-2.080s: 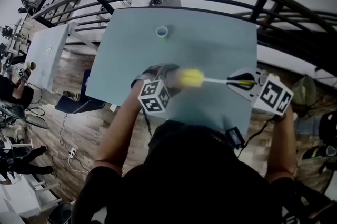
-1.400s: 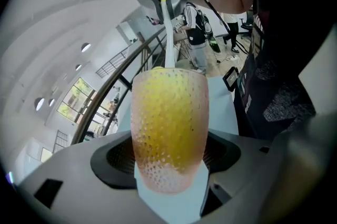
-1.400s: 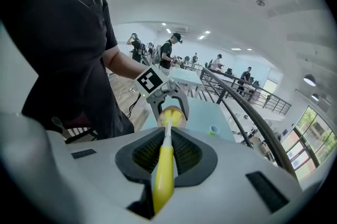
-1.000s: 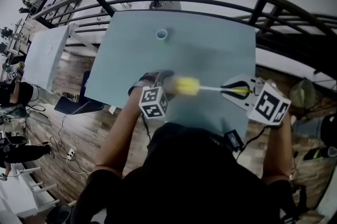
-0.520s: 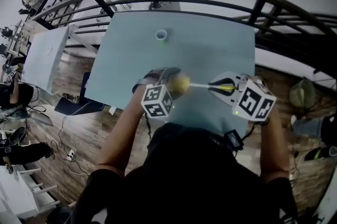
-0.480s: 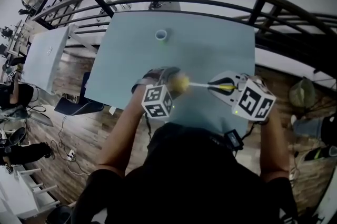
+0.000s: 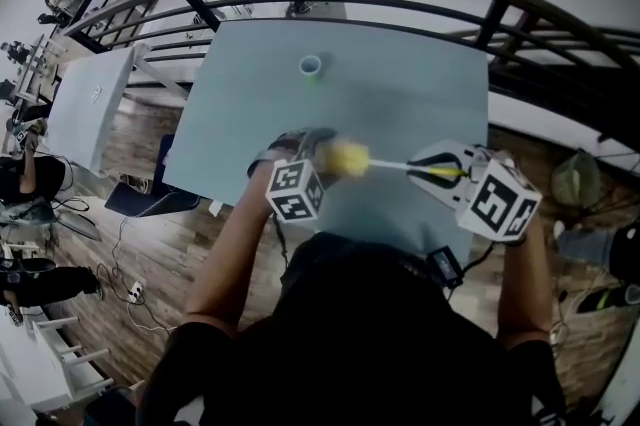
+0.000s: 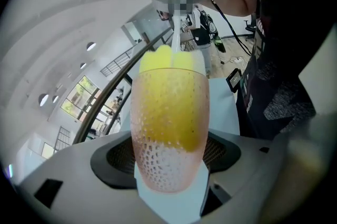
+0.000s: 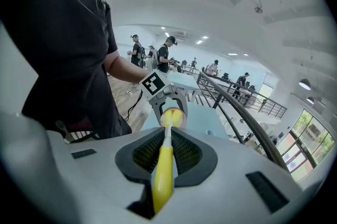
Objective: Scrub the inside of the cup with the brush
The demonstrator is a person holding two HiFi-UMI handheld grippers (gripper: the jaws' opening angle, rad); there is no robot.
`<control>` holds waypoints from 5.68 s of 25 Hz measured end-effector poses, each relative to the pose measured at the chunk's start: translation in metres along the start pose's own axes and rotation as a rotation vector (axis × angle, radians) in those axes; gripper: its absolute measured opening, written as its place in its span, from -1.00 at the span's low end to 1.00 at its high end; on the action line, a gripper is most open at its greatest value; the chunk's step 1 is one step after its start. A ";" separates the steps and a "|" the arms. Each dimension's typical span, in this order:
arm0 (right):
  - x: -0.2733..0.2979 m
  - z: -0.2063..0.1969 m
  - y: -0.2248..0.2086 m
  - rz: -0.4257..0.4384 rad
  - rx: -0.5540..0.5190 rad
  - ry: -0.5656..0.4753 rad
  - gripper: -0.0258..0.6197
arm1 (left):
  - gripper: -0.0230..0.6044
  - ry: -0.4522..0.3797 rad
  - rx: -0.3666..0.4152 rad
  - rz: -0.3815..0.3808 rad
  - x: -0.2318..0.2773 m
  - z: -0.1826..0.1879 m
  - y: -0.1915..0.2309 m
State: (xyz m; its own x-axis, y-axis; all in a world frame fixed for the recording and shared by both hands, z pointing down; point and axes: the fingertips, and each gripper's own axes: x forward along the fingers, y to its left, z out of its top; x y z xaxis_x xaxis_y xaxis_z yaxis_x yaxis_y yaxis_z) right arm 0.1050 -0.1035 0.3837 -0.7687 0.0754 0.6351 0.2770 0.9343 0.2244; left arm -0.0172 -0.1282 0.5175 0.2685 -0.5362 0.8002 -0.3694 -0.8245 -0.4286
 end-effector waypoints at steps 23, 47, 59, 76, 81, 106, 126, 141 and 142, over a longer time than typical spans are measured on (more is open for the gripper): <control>0.035 -0.009 0.014 0.067 0.047 0.032 -0.77 | 0.19 -0.055 0.026 0.012 -0.016 0.005 0.002; 0.032 -0.008 -0.006 0.019 0.114 0.052 -0.78 | 0.19 -0.109 0.076 -0.031 -0.018 0.014 -0.002; 0.039 0.026 -0.007 -0.035 0.187 0.057 -0.78 | 0.19 -0.114 0.142 -0.076 -0.033 -0.047 0.010; 0.120 0.090 -0.014 -0.125 0.274 0.114 -0.78 | 0.19 -0.218 0.250 -0.165 -0.051 -0.090 0.022; 0.134 0.101 -0.010 -0.136 0.290 0.104 -0.78 | 0.19 -0.207 0.242 -0.169 -0.048 -0.107 0.022; 0.138 0.065 -0.011 -0.132 0.441 0.107 -0.78 | 0.19 -0.271 0.125 -0.131 -0.023 -0.141 0.047; 0.161 0.024 -0.029 -0.144 0.467 0.140 -0.78 | 0.19 -0.303 -0.007 -0.249 0.065 -0.129 0.017; 0.162 -0.049 -0.007 -0.208 0.678 0.209 -0.78 | 0.19 -0.348 -0.062 -0.402 0.156 -0.123 -0.036; 0.161 -0.053 -0.007 -0.220 0.697 0.202 -0.78 | 0.19 -0.363 -0.077 -0.401 0.160 -0.123 -0.036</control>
State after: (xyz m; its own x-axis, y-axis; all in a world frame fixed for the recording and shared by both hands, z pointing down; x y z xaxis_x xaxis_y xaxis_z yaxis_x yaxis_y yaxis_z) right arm 0.0099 -0.1165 0.5234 -0.6249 -0.1405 0.7680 -0.3507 0.9293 -0.1154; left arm -0.0705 -0.1616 0.7129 0.6864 -0.2212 0.6927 -0.2352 -0.9689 -0.0763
